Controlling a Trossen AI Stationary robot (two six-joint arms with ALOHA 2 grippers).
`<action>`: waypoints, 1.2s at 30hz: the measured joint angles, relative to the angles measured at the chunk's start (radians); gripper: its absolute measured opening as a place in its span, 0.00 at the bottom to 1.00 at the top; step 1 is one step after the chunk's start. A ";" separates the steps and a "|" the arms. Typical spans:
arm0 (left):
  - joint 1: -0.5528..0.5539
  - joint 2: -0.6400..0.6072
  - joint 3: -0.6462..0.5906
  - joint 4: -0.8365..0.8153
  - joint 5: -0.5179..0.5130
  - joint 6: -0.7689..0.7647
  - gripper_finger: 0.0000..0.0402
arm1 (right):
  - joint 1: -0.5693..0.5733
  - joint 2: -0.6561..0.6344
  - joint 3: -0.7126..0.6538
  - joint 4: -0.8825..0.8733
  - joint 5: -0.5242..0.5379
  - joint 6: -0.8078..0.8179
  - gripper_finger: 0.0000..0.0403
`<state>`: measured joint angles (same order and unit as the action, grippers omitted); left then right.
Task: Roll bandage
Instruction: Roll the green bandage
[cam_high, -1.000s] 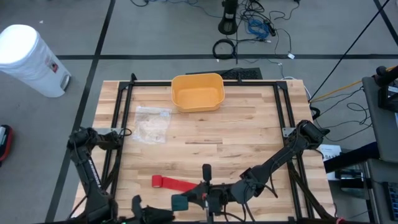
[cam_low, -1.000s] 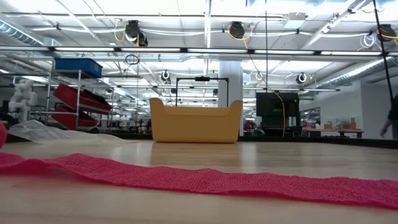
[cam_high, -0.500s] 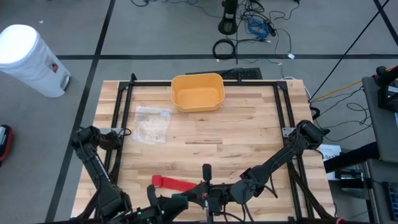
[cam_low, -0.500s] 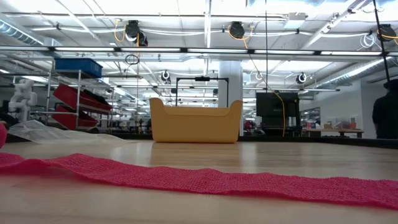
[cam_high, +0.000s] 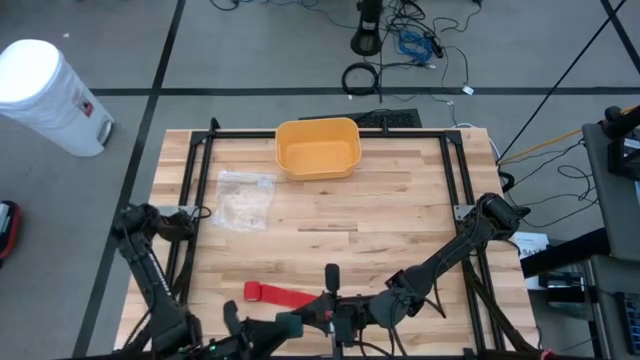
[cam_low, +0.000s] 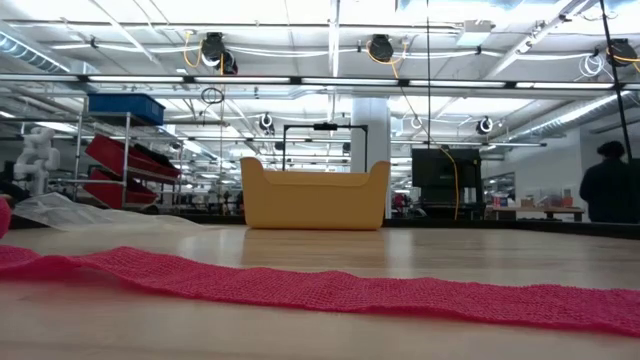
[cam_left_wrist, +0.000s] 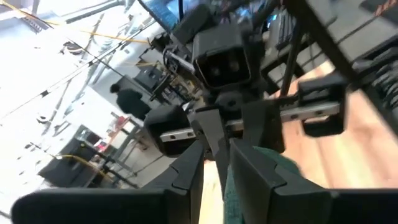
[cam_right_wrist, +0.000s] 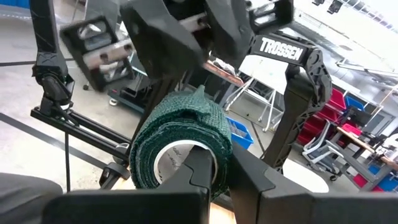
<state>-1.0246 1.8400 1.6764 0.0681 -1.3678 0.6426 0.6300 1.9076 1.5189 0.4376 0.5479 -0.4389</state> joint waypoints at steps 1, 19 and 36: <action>-0.008 0.000 0.000 0.012 0.012 0.000 0.22 | 0.000 0.000 0.000 0.000 0.000 0.000 0.06; 0.047 -0.002 0.000 -0.141 0.082 -0.139 0.22 | -0.002 0.000 0.000 -0.014 0.004 -0.011 0.06; 0.033 -0.008 0.000 -0.184 -0.090 -0.163 0.22 | 0.011 0.000 0.000 -0.006 0.004 -0.065 0.06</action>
<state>-0.9913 1.8324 1.6768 -0.1158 -1.4573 0.4797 0.6412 1.9076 1.5192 0.4318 0.5524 -0.5038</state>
